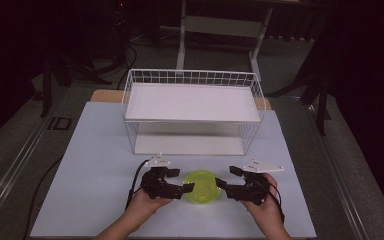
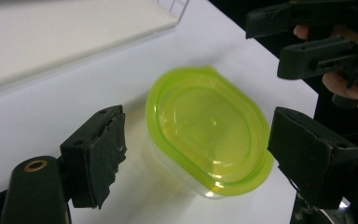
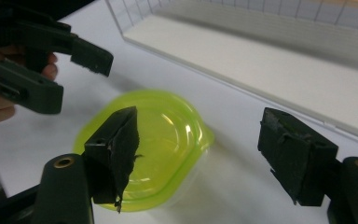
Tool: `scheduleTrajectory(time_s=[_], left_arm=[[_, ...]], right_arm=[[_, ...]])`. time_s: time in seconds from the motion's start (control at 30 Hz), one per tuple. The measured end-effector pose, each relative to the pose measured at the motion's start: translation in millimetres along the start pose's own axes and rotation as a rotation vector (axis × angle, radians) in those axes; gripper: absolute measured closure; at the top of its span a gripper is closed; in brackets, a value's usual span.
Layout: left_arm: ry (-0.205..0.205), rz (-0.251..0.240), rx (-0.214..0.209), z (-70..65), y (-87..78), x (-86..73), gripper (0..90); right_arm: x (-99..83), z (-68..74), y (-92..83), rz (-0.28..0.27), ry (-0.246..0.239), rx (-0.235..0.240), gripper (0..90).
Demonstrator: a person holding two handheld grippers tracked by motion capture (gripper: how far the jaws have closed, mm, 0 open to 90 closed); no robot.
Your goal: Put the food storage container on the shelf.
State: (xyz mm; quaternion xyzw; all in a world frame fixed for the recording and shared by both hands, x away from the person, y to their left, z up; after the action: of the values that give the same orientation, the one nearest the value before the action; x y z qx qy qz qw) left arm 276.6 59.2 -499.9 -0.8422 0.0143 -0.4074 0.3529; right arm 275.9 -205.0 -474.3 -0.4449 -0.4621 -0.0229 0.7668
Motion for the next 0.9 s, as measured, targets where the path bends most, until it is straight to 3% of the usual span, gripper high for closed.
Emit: scheduleTrajectory(time_s=[0.2,0.27,0.3,0.33,0.5,0.6,0.67,0.7,0.73,0.77,0.8,0.9], left_arm=[[-0.077,0.027,0.005,3.0,9.7,-9.2,29.1],[-0.089,0.032,0.014,4.1,10.7,-10.0,32.2],[-0.110,0.038,0.010,5.3,12.4,-11.3,32.2],[-0.116,0.039,0.016,5.6,13.3,-11.9,36.8],[-0.151,0.048,0.010,6.9,13.9,-14.2,52.9],[-0.161,0.045,-0.012,7.0,13.3,-15.1,61.0],[-0.163,0.046,-0.010,6.7,13.2,-15.1,61.8],[-0.172,0.048,-0.028,5.5,13.1,-15.4,61.8],[-0.178,0.053,-0.041,5.0,13.1,-15.3,64.3],[-0.176,0.057,-0.039,4.0,12.9,-15.1,64.3],[-0.177,0.062,-0.039,2.3,12.7,-14.7,65.2],[-0.186,0.055,-0.029,-1.1,10.6,-15.5,68.9]], right_arm=[[-7.2,-1.4,13.2,0.039,0.046,0.010,32.6],[-7.7,-2.0,14.8,0.049,0.057,0.016,36.0],[-8.2,-2.2,16.0,0.056,0.077,0.022,43.2],[-9.1,-1.9,18.0,0.069,0.099,0.039,47.6],[-11.3,-0.3,22.9,0.104,0.130,0.031,48.3],[-13.2,-1.9,24.8,0.122,0.173,0.035,49.4],[-14.1,-2.2,25.7,0.135,0.183,0.038,50.2],[-14.9,-2.4,26.2,0.139,0.192,0.037,54.0],[-16.6,-4.7,25.8,0.151,0.209,0.062,63.4],[-16.6,-4.7,25.8,0.151,0.209,0.062,63.4],[-16.7,-3.6,24.7,0.154,0.217,0.083,69.7],[-16.5,0.5,22.9,0.138,0.232,0.065,72.9]])
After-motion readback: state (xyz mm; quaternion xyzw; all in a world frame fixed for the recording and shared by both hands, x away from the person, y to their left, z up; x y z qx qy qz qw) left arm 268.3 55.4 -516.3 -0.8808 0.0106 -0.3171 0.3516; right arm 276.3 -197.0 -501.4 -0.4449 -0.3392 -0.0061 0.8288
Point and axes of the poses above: each handheld gripper's, and its own axes: y roughly forward along the jaws, x roughly out of its top, z roughly to its left, the point moved 2 cm from there along y, roughly forward along the jaws, and after that the axes turned 8 degrees about z, right-handed, at the moved point
